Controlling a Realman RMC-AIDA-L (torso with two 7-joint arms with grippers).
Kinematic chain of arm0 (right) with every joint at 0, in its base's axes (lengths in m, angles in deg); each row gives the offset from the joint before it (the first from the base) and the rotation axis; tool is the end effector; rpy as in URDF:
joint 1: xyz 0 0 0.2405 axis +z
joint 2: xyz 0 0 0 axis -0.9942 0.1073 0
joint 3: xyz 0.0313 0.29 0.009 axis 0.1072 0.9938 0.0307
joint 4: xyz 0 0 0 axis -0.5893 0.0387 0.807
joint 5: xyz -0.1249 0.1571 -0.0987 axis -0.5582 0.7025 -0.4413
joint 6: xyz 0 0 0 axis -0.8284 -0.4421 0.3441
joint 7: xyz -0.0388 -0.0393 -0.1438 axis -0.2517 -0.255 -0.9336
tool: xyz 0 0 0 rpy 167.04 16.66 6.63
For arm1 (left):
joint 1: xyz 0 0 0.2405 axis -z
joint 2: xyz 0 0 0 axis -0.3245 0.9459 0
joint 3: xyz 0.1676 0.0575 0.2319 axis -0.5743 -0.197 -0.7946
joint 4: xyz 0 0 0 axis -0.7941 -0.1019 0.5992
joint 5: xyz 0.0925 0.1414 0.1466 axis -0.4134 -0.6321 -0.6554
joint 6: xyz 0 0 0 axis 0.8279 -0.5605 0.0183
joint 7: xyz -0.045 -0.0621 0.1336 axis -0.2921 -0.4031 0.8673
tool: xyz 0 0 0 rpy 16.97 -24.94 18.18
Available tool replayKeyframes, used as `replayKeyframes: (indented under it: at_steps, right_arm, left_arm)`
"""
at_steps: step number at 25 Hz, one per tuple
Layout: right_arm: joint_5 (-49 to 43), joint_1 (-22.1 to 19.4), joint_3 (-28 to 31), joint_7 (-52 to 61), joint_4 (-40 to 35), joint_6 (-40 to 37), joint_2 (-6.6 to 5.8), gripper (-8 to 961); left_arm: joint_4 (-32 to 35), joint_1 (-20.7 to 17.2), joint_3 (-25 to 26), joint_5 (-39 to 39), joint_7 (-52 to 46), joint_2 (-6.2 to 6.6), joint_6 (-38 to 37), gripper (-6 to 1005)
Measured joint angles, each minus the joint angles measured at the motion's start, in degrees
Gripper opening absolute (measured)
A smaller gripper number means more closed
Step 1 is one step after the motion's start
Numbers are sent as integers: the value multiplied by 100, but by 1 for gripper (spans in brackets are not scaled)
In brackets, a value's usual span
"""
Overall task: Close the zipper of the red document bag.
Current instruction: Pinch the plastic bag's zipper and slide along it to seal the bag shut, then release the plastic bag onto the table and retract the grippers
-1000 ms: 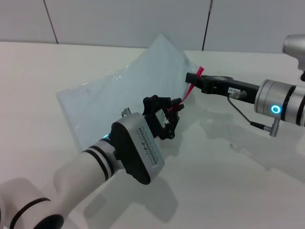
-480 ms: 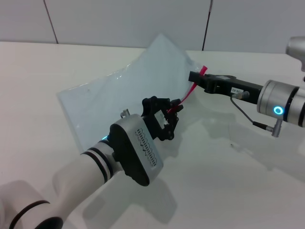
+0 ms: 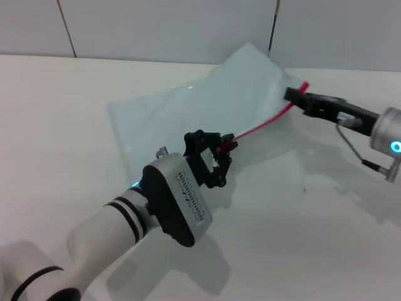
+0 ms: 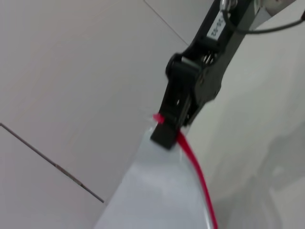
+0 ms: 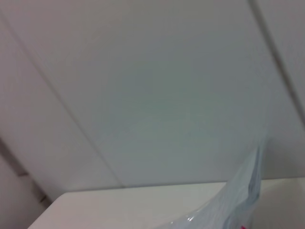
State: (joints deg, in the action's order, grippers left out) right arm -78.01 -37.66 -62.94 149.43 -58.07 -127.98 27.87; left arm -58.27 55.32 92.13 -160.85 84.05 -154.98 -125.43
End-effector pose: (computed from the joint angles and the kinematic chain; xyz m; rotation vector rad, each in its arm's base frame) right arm 0.2782 0.4484 -0.0659 -2.1985 1.1656 0.8671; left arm -0.2516 0.3633 -0.1690 -2.1432 0.3698 -0.1715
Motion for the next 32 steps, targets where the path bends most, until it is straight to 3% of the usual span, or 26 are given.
replayKeyframes:
  at_steps: [15,23,32]
  right_arm:
    - [1,-712,922,119,-619,67,-26,40]
    - [-2,-914,1131,122,-726,239,-28,39]
    - [20,-968,1138,-99,-794,227,-30,39]
  left_arm:
    - [20,-157,2,25,0,1,8,86]
    - [74,-309,9,35,-134,29,-56,89]
    - [433,-541,13,26,-1227,59,-935,93]
